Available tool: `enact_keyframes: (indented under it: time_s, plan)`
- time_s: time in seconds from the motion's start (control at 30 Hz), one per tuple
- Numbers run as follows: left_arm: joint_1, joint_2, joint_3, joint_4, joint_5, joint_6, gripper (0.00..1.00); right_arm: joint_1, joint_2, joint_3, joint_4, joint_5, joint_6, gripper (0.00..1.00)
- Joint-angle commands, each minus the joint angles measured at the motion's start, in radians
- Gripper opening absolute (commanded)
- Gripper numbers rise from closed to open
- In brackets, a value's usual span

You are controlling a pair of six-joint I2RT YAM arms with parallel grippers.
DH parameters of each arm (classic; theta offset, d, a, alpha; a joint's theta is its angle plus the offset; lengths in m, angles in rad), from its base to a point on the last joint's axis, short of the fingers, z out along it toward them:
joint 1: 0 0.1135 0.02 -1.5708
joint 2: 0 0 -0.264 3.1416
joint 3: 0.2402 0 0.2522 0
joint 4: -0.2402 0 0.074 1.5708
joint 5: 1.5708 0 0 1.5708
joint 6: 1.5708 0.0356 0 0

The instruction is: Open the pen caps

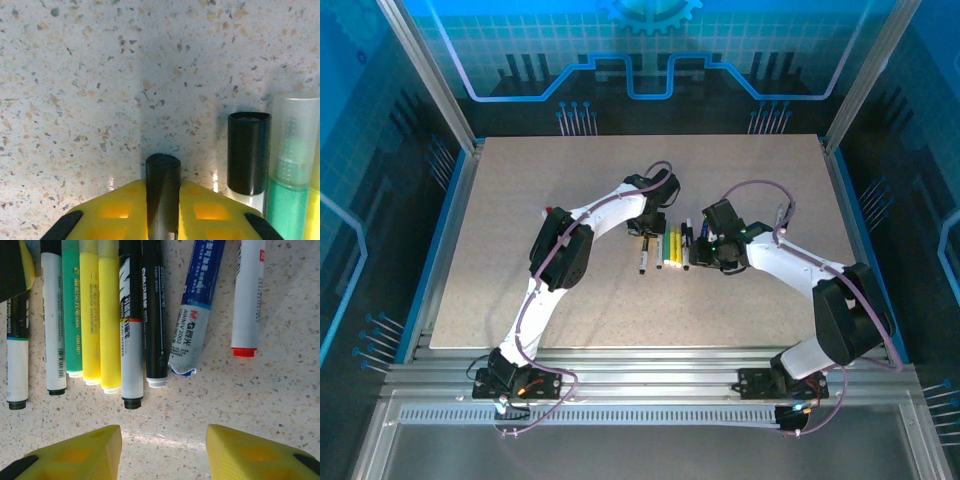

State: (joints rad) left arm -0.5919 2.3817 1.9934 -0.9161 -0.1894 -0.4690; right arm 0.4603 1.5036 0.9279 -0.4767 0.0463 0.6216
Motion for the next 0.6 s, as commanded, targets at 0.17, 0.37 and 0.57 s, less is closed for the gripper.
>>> enact_keyframes:
  time_s: [0.17,0.37,0.57]
  plan:
    - [0.033,-0.053,-0.015,-0.02,-0.006,0.003,0.12,0.037,0.017,0.048,0.039,-0.051,0.018,0.49]
    - [0.037,-0.128,-0.003,-0.016,0.044,-0.008,0.11,0.038,0.027,0.045,0.129,-0.161,0.058,0.49]
    - [0.037,-0.171,-0.001,0.006,0.136,-0.031,0.1,0.039,0.053,0.038,0.257,-0.273,0.105,0.51]
